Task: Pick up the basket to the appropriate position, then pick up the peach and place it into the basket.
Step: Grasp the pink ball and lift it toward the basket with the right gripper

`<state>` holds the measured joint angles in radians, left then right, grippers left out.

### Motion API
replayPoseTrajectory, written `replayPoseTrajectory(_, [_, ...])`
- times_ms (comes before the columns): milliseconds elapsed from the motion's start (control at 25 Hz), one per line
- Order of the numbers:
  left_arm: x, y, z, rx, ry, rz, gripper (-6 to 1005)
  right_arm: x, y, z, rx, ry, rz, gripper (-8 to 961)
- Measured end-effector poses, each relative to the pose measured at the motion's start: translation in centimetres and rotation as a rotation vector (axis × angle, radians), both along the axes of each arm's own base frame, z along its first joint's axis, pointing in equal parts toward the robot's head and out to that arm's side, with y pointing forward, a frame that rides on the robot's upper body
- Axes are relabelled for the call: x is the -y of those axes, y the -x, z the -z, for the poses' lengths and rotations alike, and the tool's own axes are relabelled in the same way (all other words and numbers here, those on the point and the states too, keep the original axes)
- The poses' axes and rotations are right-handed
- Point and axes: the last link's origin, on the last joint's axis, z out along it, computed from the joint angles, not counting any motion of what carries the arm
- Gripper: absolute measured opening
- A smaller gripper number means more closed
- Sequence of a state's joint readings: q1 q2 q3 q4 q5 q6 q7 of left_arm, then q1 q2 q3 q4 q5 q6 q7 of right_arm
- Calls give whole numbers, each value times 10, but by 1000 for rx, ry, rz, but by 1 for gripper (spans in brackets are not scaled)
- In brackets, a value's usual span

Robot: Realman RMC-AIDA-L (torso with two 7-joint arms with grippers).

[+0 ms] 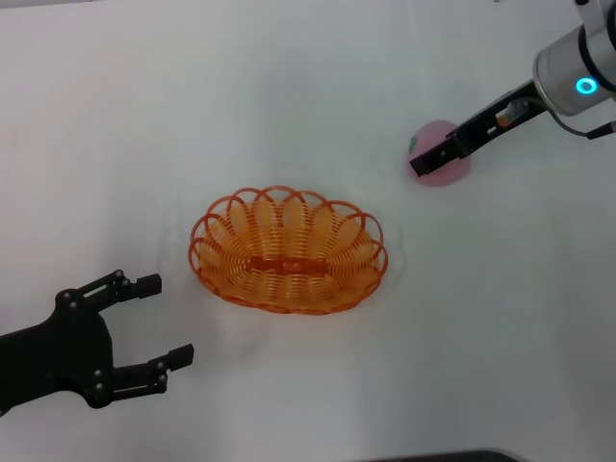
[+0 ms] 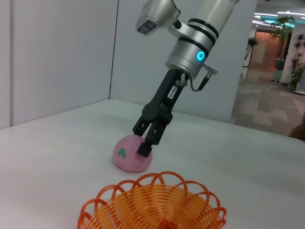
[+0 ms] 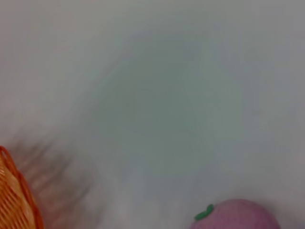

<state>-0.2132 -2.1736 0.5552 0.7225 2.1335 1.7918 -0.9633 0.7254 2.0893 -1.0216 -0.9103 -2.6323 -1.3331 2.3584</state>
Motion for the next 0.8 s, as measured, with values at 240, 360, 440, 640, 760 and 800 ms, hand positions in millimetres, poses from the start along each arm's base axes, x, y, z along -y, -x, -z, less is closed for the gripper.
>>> replayPoseTrajectory(240, [0, 0, 0, 2, -1, 1, 884, 0, -2, 2, 2, -2, 5, 929])
replayPoseTrajectory(360, [-1, 0, 0, 1, -1, 0, 884, 0, -2, 2, 1, -5, 10, 928])
replayPoseTrajectory(440, [0, 0, 0, 2, -2, -1, 884, 0, -3, 1, -2, -12, 23, 927])
replayPoseTrajectory(640, [0, 0, 0, 1, -2, -4, 884, -1, -5, -2, -11, -32, 39, 760])
replayPoseTrajectory(760, [1, 1, 0, 0, -3, -5, 884, -1, -5, -2, -9, -30, 42, 694])
replayPoseTrajectory(800, [1, 1, 0, 0, -3, -5, 884, 0, -4, -2, -9, -28, 43, 672])
